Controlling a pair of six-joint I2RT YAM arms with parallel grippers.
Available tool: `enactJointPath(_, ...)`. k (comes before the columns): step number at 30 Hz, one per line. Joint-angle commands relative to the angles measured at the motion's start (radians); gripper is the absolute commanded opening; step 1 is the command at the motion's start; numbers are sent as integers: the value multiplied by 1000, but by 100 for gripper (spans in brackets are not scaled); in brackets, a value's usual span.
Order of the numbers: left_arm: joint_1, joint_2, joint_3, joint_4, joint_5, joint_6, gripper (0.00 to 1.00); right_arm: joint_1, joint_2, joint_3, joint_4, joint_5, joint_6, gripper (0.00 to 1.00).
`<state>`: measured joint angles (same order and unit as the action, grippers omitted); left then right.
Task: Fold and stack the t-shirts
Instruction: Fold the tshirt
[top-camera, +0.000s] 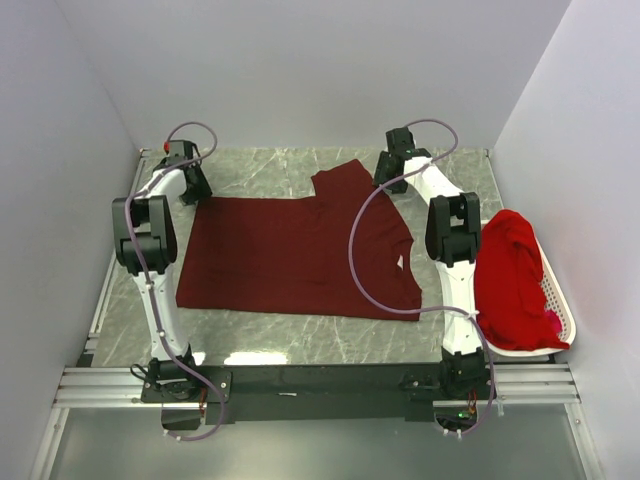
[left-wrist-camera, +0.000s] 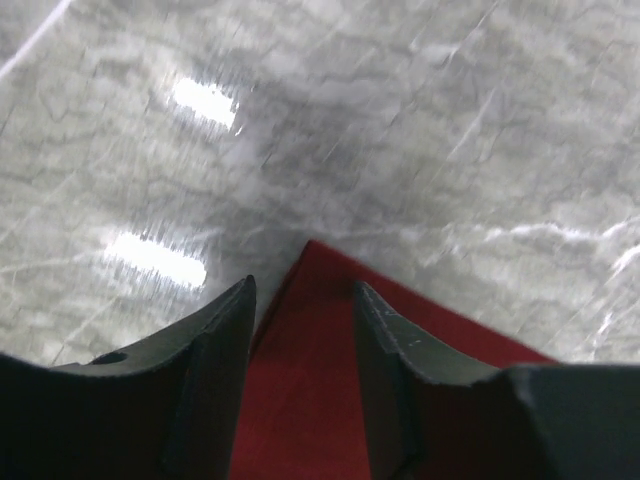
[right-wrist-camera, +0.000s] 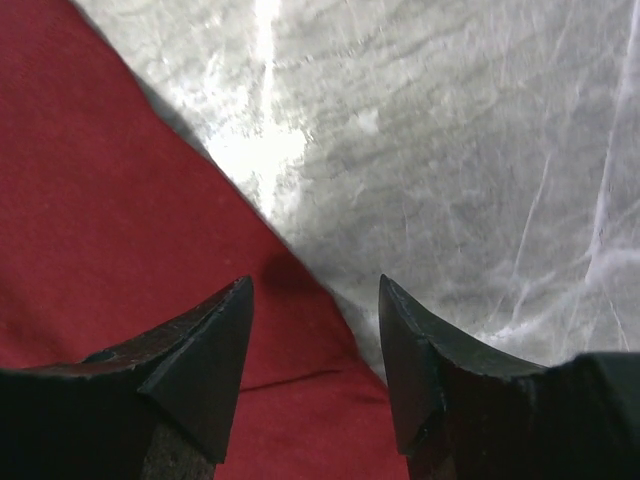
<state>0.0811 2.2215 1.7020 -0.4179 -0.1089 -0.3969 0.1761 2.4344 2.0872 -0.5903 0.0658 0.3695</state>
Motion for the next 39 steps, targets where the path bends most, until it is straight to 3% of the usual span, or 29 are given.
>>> enactJointPath(1, -21, 33, 57, -33, -21, 23, 48, 6, -55, 34, -36, 17, 6, 60)
enactJointPath(15, -47, 78, 128, -64, -147, 7, 20, 36, 29, 166, -98, -26, -27, 59)
enactJointPath(24, -49, 27, 59, -19, -155, -8, 1, 59, 67, 209, -137, 14, -41, 60)
enactJointPath(31, -49, 6, 41, -1, -144, -14, 1, 60, 41, 168, -149, 127, -29, 60)
enactJointPath(39, -49, -2, 36, 1, -147, -14, 1, 77, 118, 290, -210, 143, -49, 60)
